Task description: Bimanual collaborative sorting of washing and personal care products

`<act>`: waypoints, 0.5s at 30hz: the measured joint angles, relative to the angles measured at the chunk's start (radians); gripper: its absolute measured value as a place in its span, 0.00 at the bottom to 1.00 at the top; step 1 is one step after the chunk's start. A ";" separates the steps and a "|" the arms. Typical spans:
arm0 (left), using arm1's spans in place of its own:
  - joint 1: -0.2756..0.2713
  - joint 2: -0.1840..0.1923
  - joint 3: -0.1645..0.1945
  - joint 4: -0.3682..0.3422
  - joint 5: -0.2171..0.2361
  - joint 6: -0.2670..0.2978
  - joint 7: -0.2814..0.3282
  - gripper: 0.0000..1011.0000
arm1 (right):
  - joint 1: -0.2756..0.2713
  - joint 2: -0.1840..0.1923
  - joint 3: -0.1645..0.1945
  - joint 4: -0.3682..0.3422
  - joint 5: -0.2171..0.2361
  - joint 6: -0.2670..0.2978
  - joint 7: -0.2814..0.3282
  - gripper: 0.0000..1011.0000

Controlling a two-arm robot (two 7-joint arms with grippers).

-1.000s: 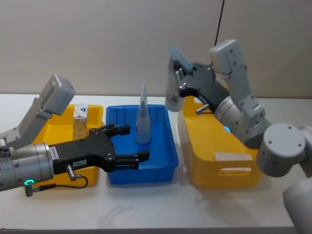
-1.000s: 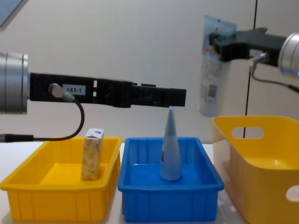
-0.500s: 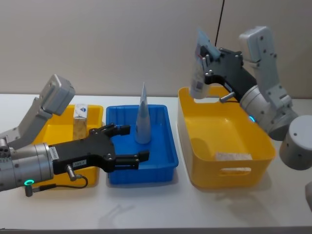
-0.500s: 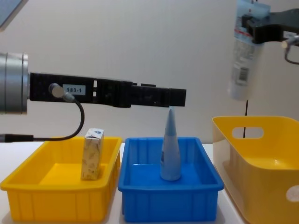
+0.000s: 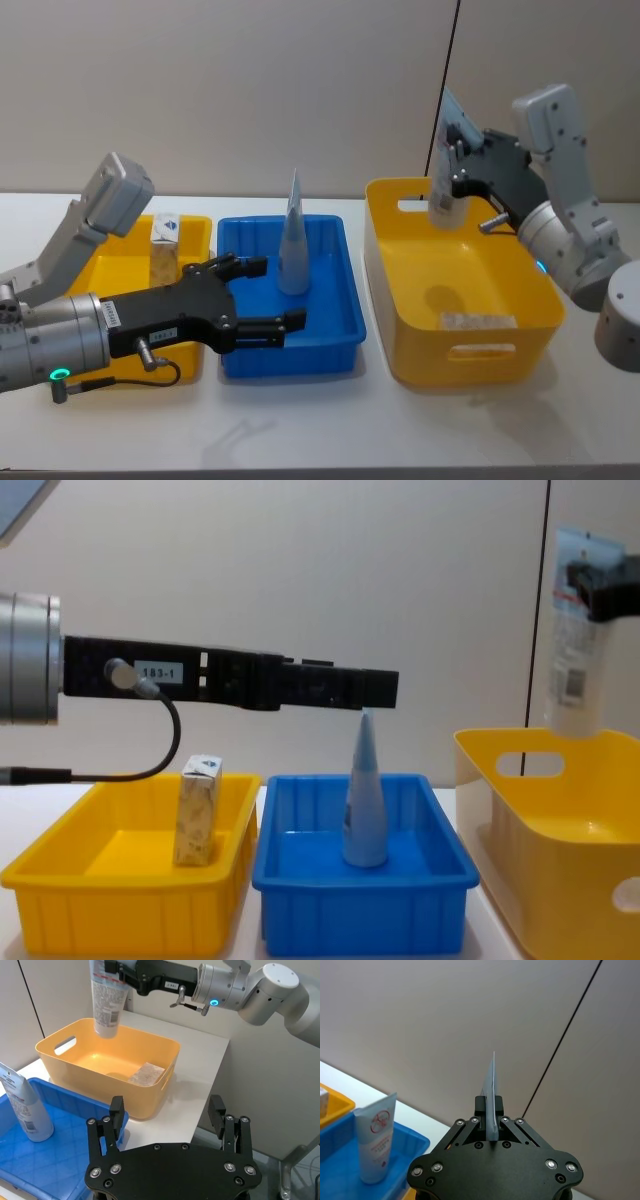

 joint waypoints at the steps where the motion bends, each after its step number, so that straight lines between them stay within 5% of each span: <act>1: 0.000 0.000 0.000 0.000 0.000 0.000 0.000 0.99 | 0.000 0.000 0.000 0.000 0.000 0.000 0.000 0.06; 7: 0.000 0.000 0.000 0.000 0.000 0.000 0.000 0.99 | -0.014 0.002 0.008 0.014 -0.014 0.004 -0.013 0.07; 15: 0.000 0.000 0.000 0.000 0.000 0.000 0.000 0.99 | -0.023 0.003 0.016 0.024 -0.023 0.008 -0.023 0.33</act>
